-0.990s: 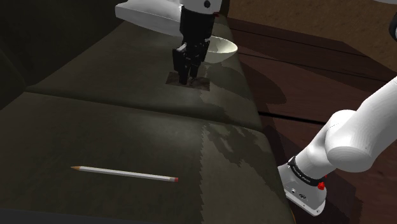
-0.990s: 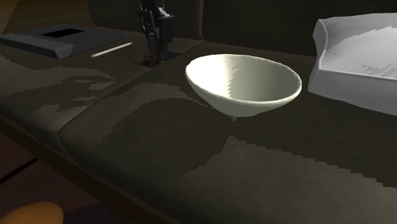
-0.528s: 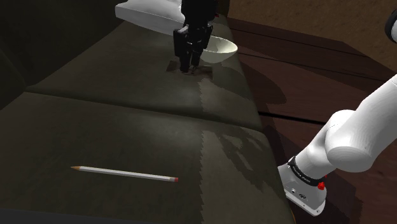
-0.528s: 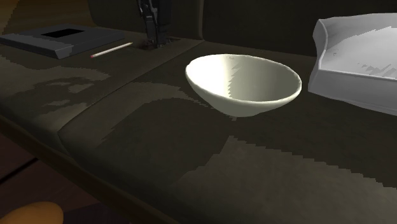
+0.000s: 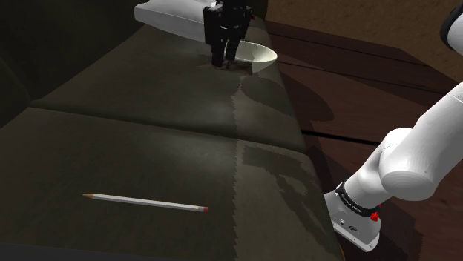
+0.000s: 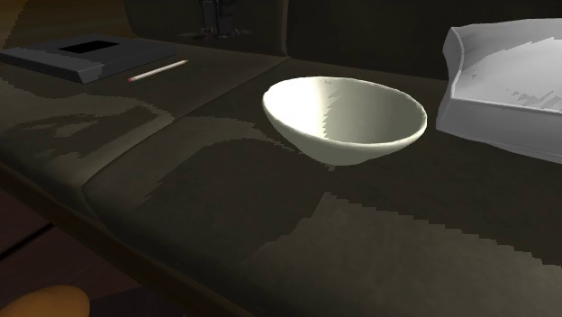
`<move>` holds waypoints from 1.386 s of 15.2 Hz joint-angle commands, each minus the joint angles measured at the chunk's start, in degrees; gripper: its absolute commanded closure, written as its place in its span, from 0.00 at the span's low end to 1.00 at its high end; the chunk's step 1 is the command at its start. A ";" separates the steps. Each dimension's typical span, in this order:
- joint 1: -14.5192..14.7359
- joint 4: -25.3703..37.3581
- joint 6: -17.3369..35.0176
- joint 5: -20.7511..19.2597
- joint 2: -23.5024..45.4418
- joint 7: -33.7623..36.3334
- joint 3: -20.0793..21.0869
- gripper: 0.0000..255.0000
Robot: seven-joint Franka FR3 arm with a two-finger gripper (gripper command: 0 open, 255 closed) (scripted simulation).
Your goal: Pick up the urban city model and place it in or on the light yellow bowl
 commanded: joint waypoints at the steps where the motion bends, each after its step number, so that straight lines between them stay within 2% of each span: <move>1: 0.11 2.73 -2.02 -0.37 0.82 0.27 0.12 1.00; 7: 0.68 9.67 -6.74 -1.52 3.29 1.23 0.60 1.00; 14: -4.91 8.72 -7.73 -0.60 1.53 -9.15 -4.43 1.00; 21: -9.72 12.02 -9.56 -1.20 3.43 -18.62 -8.99 1.00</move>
